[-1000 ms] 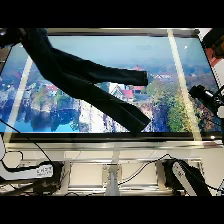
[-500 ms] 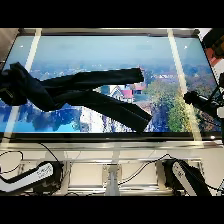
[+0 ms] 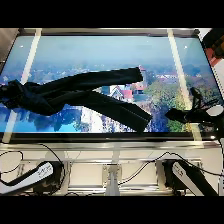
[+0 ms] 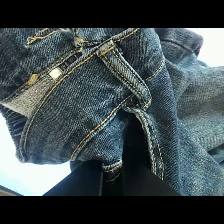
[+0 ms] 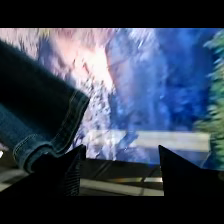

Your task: Fold the clothes and pants, and hang the long-sleeved shirts on hangers.

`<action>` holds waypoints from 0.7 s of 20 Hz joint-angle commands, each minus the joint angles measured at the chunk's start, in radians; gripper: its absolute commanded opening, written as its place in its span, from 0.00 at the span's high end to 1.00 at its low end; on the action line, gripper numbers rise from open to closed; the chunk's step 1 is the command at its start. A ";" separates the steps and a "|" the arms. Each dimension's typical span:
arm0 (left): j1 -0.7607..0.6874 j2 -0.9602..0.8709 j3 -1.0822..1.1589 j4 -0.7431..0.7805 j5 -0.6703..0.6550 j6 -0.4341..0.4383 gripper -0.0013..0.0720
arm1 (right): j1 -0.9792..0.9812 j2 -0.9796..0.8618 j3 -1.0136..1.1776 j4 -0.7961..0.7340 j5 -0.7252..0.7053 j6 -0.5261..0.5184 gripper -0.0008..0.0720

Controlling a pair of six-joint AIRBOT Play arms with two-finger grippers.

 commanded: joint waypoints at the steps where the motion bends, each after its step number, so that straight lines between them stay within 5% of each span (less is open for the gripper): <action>1: 0.006 0.002 -0.007 0.006 -0.001 -0.004 0.92 | 0.073 -0.130 -0.024 0.088 0.029 -0.071 0.26; 6: 0.006 0.002 -0.007 0.006 0.000 -0.004 0.92 | 0.122 -0.336 -0.023 0.201 -0.070 -0.089 0.29; 10: 0.006 0.001 -0.007 0.006 0.000 -0.004 0.92 | 0.122 -0.418 -0.024 0.411 -0.120 -0.207 0.31; 14: 0.006 0.001 -0.007 0.006 0.001 -0.004 0.92 | 0.124 -0.427 -0.002 0.530 -0.213 -0.249 0.62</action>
